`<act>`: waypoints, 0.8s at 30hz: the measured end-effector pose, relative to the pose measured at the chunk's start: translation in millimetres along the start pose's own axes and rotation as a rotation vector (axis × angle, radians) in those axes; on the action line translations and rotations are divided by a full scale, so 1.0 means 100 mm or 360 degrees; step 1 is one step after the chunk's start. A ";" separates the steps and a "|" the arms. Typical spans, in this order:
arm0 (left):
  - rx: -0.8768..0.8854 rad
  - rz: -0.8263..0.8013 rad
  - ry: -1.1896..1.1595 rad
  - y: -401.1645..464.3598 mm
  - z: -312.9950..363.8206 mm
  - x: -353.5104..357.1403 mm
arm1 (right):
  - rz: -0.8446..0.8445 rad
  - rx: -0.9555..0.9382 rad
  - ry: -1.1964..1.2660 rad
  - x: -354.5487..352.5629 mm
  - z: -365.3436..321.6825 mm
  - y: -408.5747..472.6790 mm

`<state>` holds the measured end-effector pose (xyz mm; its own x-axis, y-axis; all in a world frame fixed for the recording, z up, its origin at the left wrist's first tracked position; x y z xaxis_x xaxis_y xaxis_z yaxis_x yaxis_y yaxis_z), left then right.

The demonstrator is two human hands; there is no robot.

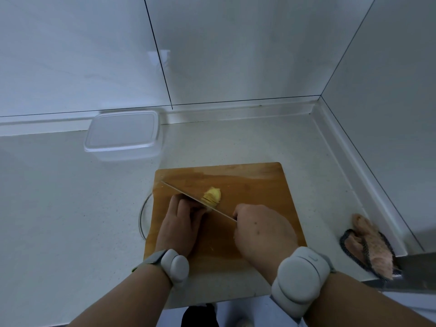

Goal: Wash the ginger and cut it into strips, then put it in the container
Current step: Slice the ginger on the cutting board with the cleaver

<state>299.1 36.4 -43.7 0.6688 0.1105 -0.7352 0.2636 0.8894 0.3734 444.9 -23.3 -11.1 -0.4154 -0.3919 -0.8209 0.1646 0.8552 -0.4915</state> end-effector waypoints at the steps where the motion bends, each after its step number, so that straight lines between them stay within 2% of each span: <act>1: 0.0001 -0.0003 -0.0008 0.00 0.00 0.00 | -0.0011 0.0003 -0.0001 0.00 0.00 0.01; 8: -0.0027 -0.0033 0.0003 0.01 -0.02 0.02 | -0.0081 0.0023 0.0010 0.02 -0.04 0.09; 24: 0.0001 0.0005 -0.0043 0.00 -0.04 0.01 | -0.0034 -0.0031 -0.0021 0.10 -0.17 0.30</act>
<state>297.1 38.8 -46.7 0.6883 0.1013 -0.7183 0.2619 0.8887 0.3762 430.3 4.5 -29.1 -0.4067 -0.4144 -0.8141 0.1384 0.8529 -0.5033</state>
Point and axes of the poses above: each hand's wrist, its own y-axis towards the middle knuckle, its own x-axis out of the palm, z = x × y, the point moved 10 cm from there along y, towards the middle knuckle, and after that the axes turned 2 degrees about y, right-handed, at the moved point
